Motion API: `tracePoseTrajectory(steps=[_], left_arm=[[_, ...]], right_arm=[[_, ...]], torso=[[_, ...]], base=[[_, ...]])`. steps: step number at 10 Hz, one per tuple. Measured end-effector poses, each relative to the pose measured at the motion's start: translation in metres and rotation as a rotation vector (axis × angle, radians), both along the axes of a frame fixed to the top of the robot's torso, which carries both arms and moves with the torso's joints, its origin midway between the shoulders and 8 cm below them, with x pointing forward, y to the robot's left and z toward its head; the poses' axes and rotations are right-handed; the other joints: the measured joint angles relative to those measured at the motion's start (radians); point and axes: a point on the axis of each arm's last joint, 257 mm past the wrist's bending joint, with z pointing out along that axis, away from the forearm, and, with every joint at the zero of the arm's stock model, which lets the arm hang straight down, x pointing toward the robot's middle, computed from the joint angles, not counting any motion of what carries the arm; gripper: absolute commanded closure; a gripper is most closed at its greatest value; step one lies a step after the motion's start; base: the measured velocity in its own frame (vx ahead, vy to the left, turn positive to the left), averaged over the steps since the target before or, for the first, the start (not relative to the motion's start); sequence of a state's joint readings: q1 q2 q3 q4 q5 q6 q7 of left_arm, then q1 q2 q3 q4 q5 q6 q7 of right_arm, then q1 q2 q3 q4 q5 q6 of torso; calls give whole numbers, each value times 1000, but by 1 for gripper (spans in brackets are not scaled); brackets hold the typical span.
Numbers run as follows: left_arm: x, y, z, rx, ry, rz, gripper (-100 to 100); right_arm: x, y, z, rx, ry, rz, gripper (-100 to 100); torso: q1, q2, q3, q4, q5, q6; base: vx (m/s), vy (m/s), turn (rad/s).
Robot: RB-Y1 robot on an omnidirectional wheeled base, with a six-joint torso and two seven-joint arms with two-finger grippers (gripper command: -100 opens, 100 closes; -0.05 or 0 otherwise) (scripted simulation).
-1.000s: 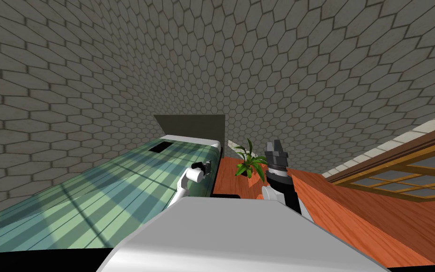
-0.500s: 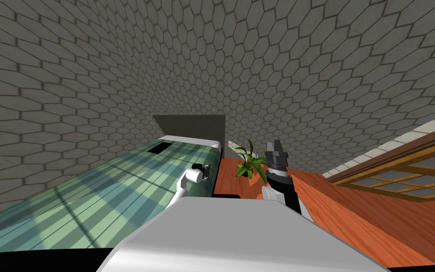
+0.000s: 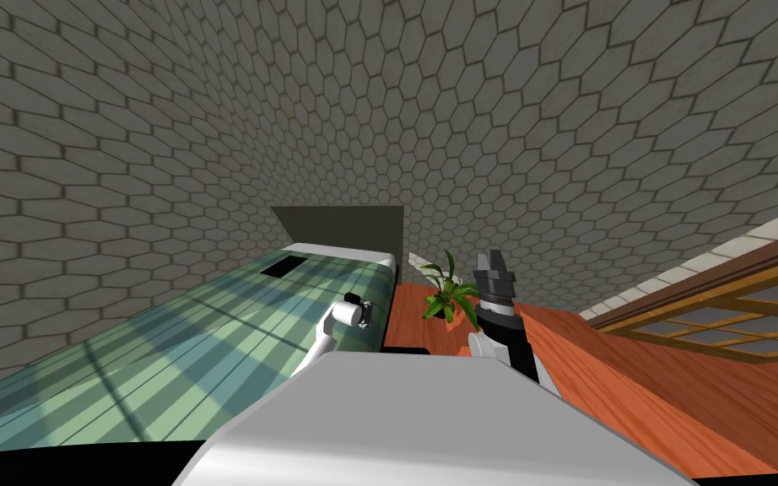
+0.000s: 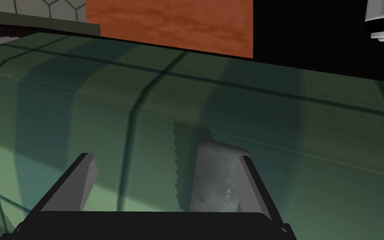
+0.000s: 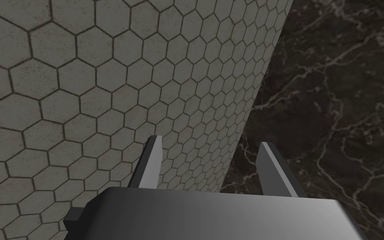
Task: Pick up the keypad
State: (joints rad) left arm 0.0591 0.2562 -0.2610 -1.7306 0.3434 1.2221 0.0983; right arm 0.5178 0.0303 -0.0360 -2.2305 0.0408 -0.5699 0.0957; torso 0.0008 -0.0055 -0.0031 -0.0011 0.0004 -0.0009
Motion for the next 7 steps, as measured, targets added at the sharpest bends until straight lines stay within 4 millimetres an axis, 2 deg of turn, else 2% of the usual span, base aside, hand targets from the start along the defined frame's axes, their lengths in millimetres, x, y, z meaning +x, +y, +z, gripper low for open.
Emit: tracePoseTrajectory(steps=[2,4,7], left_arm=[[-15,10,-9,25,62,0,-100],[-40,30,-28,65,155,6,-100],[-59,47,-38,100,241,13,-100]], right_arm=[[0,0,0,0,0,0,0],[0,0,0,0,0,0,0],[0,0,0,0,0,0,0]], torso=[[0,1,0,0,0,0],[0,-2,-1,0,0,0],[-1,0,0,0,0,0]], base=[[69,10,-2],[85,19,3],[67,1,7]])
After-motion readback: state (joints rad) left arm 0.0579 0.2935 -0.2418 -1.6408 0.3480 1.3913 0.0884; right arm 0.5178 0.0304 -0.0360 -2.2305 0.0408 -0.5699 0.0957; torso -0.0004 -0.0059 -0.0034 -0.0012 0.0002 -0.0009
